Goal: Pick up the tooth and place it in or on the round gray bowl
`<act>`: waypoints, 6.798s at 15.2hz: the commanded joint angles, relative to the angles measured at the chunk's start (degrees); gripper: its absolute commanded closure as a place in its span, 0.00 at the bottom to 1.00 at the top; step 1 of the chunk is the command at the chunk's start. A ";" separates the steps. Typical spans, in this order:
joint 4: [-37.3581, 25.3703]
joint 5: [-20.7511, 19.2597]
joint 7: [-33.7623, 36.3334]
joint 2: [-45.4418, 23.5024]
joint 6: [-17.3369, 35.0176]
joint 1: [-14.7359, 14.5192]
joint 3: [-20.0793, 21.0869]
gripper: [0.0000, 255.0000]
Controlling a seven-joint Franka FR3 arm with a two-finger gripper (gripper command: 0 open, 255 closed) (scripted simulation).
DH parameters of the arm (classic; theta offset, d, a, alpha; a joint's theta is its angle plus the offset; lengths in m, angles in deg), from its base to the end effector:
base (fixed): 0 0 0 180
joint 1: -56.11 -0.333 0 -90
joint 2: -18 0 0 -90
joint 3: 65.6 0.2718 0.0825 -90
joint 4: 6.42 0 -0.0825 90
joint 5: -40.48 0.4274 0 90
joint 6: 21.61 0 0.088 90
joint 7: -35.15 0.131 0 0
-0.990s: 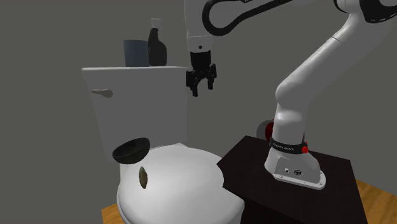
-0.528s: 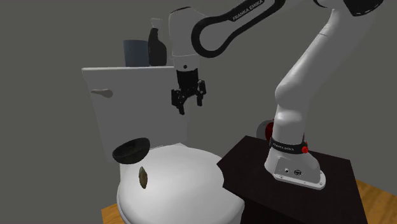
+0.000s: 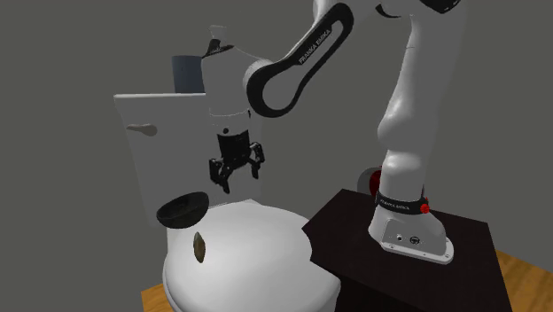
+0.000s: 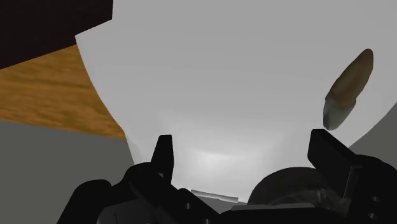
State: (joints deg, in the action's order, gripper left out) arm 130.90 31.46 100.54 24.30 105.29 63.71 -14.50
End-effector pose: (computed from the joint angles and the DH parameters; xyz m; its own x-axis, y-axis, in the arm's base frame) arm 0.3779 0.3340 0.2379 0.9545 -0.2693 0.1277 -0.2905 -0.9365 0.1964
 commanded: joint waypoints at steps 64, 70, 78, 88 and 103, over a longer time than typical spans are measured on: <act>-26.40 -26.60 27.56 -31.77 -11.18 -12.77 -4.88 1.00; -27.98 -24.82 24.71 -29.98 -13.34 -11.27 -4.16 1.00; -36.49 -27.92 16.07 -35.29 -14.72 -8.05 -8.45 1.00; -43.87 -31.38 11.58 -42.23 -14.29 -7.65 -12.25 1.00; -42.85 -34.34 14.09 -46.12 -10.25 -8.79 -14.28 1.00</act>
State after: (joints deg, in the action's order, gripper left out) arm 88.05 -2.87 114.62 -21.81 95.03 54.92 -28.77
